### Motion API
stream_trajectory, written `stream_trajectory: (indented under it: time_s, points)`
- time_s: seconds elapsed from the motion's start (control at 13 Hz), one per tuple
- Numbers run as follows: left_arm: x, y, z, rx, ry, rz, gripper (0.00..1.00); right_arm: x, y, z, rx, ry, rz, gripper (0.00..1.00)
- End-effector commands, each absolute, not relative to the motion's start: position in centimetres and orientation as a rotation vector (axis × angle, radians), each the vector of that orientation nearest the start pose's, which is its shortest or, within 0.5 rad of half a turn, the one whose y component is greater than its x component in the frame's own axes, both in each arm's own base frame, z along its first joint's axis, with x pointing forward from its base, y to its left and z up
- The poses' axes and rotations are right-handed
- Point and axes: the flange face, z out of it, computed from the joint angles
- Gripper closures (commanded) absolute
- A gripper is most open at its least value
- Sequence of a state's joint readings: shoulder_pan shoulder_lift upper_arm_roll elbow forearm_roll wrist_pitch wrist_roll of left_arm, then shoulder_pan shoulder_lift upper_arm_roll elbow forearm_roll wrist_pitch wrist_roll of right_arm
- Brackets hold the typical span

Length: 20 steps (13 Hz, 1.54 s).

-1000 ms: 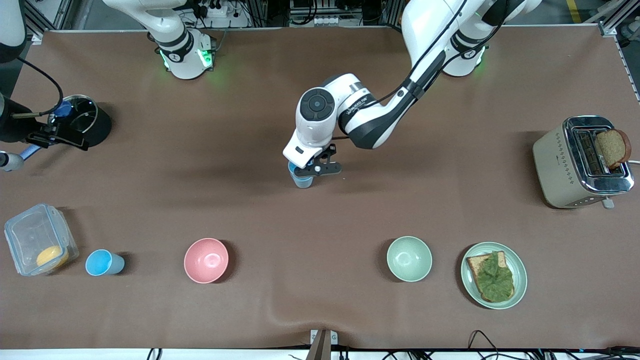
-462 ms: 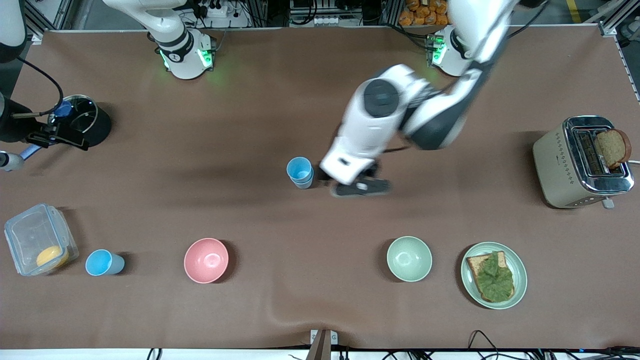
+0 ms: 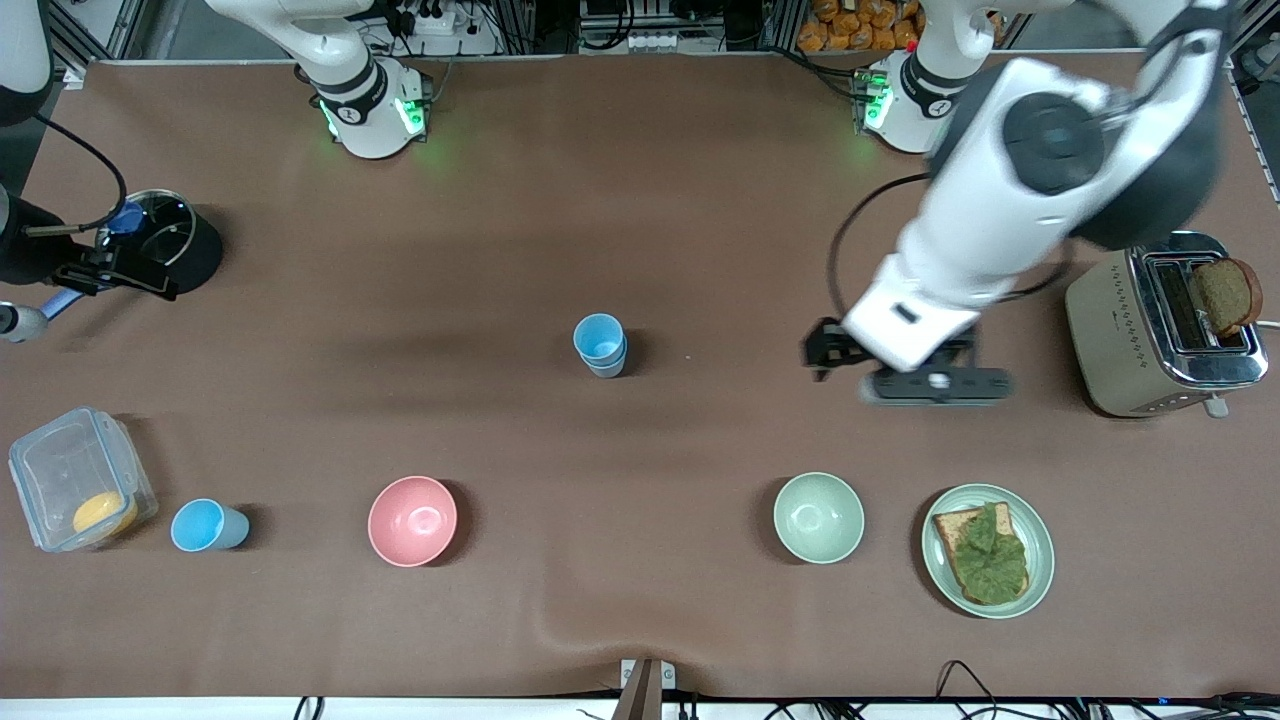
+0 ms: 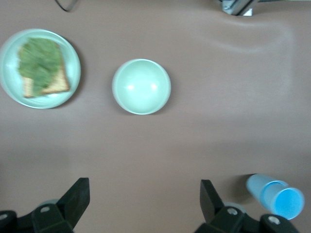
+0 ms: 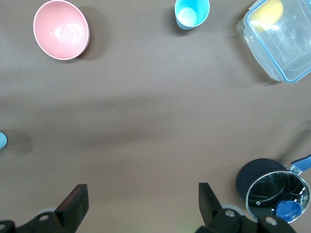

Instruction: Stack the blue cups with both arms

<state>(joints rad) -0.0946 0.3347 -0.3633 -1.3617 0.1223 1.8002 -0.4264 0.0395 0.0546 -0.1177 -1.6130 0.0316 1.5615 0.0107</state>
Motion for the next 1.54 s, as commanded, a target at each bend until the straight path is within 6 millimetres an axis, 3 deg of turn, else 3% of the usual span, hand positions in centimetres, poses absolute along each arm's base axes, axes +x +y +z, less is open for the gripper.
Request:
stream_trajectory:
  time_s: [0.0,0.31,0.62,0.77,1.15,1.23,1.46]
  points:
    - [61.2,-19.7,58.3,-3.167,0.075,-0.169,0.00,56.2,-4.0,57.7,-3.122,0.164,0.167,0.00]
    - [60.5,-12.4,60.9,-3.102,0.219,-0.125,0.00,56.2,-4.0,57.7,-3.122,0.164,0.170,0.00]
    - [57.8,-7.8,61.9,-3.069,0.231,-0.067,0.00,56.1,-3.9,57.6,-3.121,0.164,0.179,0.00]
    - [55.8,-6.6,61.8,-3.108,0.183,-0.053,0.00,56.1,-4.0,57.6,-3.121,0.166,0.179,0.00]
    - [56.2,-5.6,62.0,-3.115,0.114,-0.065,0.00,56.1,-4.0,57.6,-3.121,0.166,0.179,0.00]
    - [56.6,-4.5,61.4,-3.139,0.044,-0.049,0.00,56.2,-3.9,57.6,-3.121,0.164,0.182,0.00]
    - [56.1,-4.1,62.7,-3.157,-0.087,-0.049,0.00,56.1,-3.9,57.6,-3.121,0.164,0.182,0.00]
